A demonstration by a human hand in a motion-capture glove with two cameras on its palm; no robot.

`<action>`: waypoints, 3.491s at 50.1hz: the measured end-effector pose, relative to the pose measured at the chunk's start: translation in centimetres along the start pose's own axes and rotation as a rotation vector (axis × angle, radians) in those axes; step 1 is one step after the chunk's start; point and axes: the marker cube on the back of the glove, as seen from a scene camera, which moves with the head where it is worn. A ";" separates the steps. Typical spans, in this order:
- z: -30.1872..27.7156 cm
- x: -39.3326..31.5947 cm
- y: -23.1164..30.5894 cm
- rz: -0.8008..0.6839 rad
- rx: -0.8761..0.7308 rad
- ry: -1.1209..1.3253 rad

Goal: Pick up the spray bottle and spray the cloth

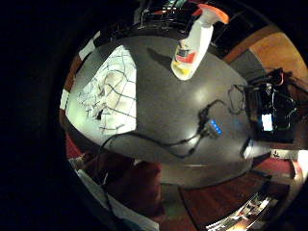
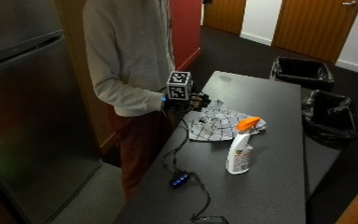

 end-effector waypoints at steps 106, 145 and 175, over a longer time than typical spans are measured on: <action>3.5 6.4 -28.6 0.213 -0.060 -0.839; 1.4 -14.3 -25.0 -0.054 -0.473 0.567; 1.1 -15.4 -24.3 0.130 -0.415 0.566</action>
